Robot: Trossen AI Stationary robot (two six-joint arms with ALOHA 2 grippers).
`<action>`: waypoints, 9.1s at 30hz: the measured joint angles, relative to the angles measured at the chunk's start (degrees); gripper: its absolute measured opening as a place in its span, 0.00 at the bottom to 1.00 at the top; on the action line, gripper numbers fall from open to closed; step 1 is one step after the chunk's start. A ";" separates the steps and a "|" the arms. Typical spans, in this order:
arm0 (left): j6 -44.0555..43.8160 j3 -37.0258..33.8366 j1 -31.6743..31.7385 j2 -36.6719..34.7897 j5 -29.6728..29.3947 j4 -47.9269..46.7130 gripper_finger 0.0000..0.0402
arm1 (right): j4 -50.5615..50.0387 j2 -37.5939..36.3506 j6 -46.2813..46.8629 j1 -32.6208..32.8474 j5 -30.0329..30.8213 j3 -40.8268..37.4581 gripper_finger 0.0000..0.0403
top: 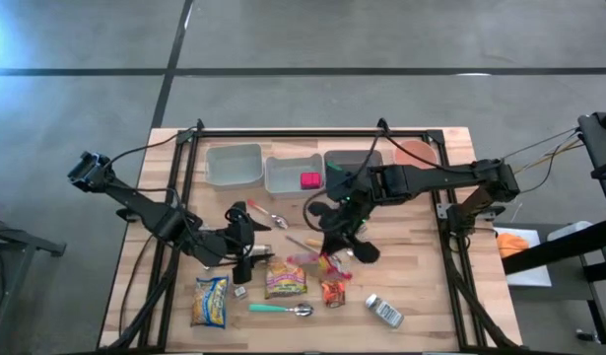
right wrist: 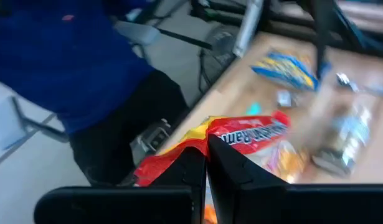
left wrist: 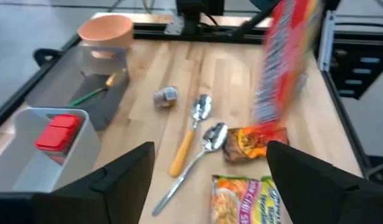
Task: Pick & Place Food Item
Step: Put the red noodle pack into the left gray bin
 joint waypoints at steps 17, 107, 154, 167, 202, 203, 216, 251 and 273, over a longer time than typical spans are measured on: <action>11.92 -0.32 -0.02 0.04 5.70 6.16 0.79 | -1.24 -0.13 -4.36 1.90 0.09 7.25 0.02; 61.30 -8.82 -5.46 4.50 0.07 38.03 0.44 | 7.12 0.11 -4.38 1.87 0.03 5.00 0.02; 58.89 -9.00 -6.69 4.27 -0.83 38.14 0.00 | 6.49 0.00 1.59 1.87 4.44 3.11 0.02; 56.53 -8.97 -6.64 4.07 -2.26 37.42 0.00 | 6.45 0.04 5.88 1.87 2.71 0.27 0.33; 43.82 -8.91 -6.58 -0.96 -8.03 27.98 0.00 | -3.81 -2.69 0.20 1.45 40.39 0.38 0.64; 43.50 -8.91 -6.54 -0.96 -8.77 27.82 0.00 | -3.86 -2.82 0.51 1.47 40.45 0.38 0.64; 31.99 -6.14 -5.28 -3.84 -19.08 16.89 0.00 | -12.03 -2.95 11.76 1.47 40.90 0.00 0.64; 8.47 3.23 46.64 -9.01 -2.39 -20.08 0.00 | 21.33 -2.93 30.34 5.26 40.21 -39.25 0.64; 16.26 3.03 52.43 3.55 -0.87 -21.42 0.00 | 22.96 -2.93 27.28 5.23 40.72 -39.38 0.64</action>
